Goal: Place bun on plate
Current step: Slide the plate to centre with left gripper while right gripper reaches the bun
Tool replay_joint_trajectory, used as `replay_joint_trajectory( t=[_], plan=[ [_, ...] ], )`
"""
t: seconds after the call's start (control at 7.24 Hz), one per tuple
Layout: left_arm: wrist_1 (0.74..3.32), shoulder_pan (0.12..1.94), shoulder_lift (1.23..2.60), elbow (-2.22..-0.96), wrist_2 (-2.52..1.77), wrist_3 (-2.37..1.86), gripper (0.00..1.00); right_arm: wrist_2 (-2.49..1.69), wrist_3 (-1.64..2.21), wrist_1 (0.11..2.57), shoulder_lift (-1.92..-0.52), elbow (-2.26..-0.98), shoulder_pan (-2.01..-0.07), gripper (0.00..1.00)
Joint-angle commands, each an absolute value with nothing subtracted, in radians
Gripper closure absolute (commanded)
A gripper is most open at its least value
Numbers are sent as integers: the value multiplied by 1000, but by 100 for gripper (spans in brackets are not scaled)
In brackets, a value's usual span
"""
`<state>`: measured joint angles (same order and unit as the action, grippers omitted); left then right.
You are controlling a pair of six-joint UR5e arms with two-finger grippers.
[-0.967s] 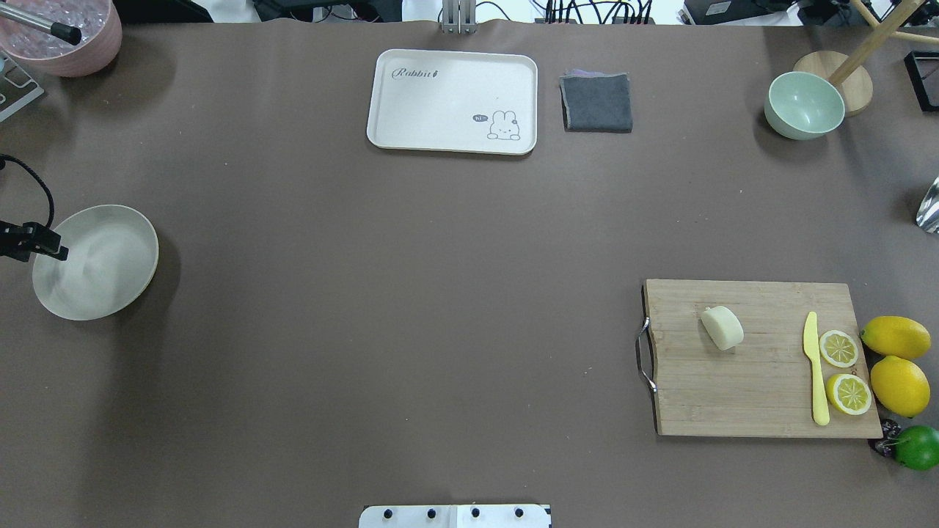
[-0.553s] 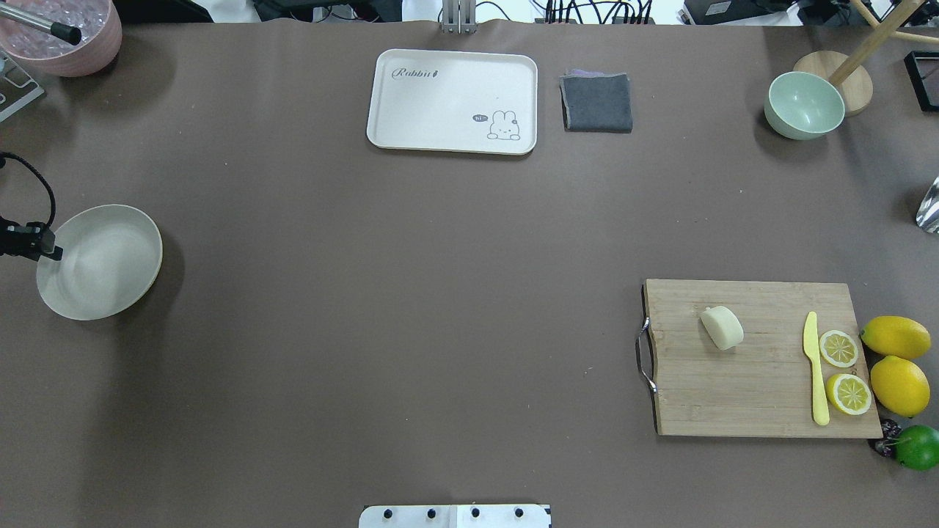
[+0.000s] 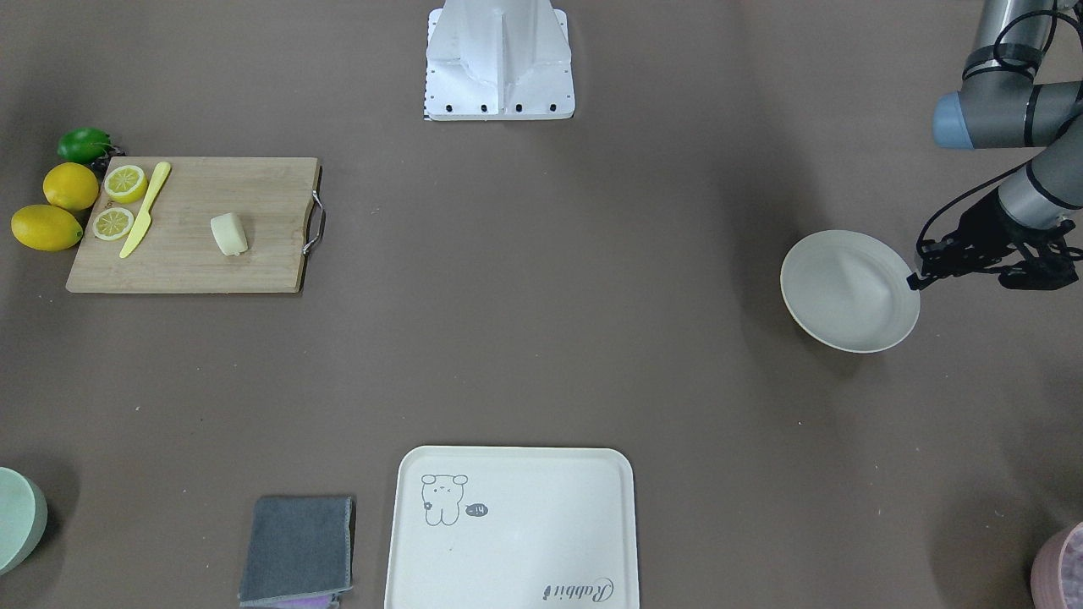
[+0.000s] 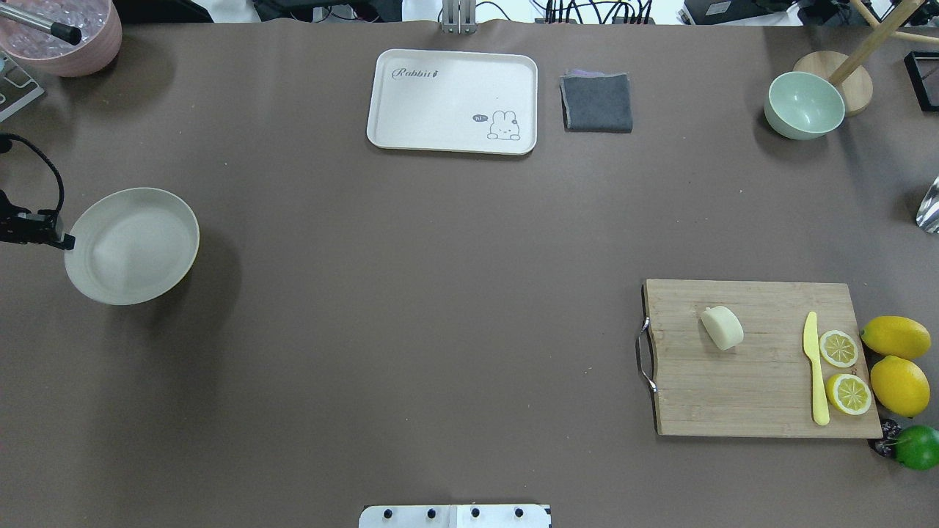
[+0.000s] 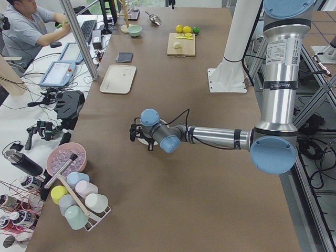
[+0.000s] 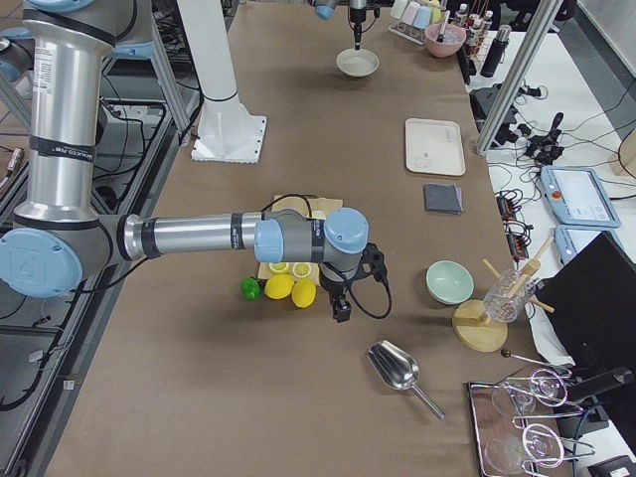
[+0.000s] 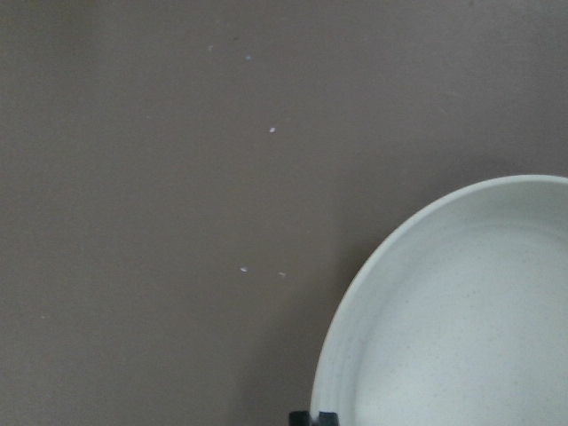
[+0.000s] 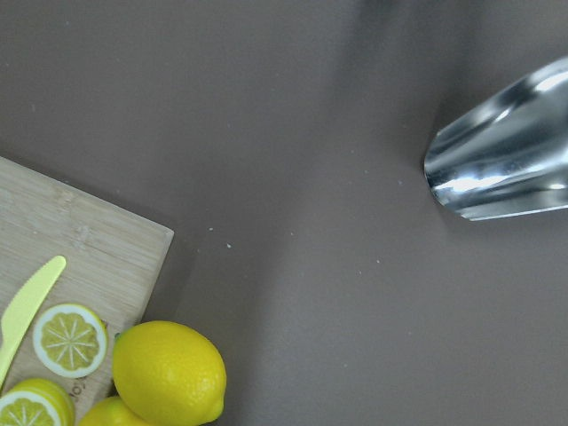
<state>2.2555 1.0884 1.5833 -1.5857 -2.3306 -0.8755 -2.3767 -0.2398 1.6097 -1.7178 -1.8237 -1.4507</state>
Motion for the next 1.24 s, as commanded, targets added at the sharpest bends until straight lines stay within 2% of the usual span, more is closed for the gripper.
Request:
replay_joint_trajectory(
  t=[0.0, 0.28, 0.41, 0.55, 0.83, 1.11],
  plan=[
    [2253, 1022, 1652, -1713, -2352, -1149, 100, -2407, -29, 1483, -1715, -1877, -1349, 0],
    [2241, 802, 1812, -1744, -2193, -1447, 100, -2424, 301, 1185, -1712, -1882, -1216, 0],
    [2170, 710, 1897, -1744, -2106, -1529, 100, -2422, 357, 1136, -1709, -1894, -1163, 2],
    [2032, 633, 1999, -1738, -2004, -1543, 100, -2425, 473, 1132, -1648, -1901, -1117, 8],
    [1977, 531, 2065, -1706, -1905, -1548, 100, -2373, 592, 1132, -1591, -1916, -972, 13],
    [1982, 512, 2100, -1657, -1888, -1548, 100, -2335, 603, 1140, -1554, -1913, -878, 12]
  ],
)
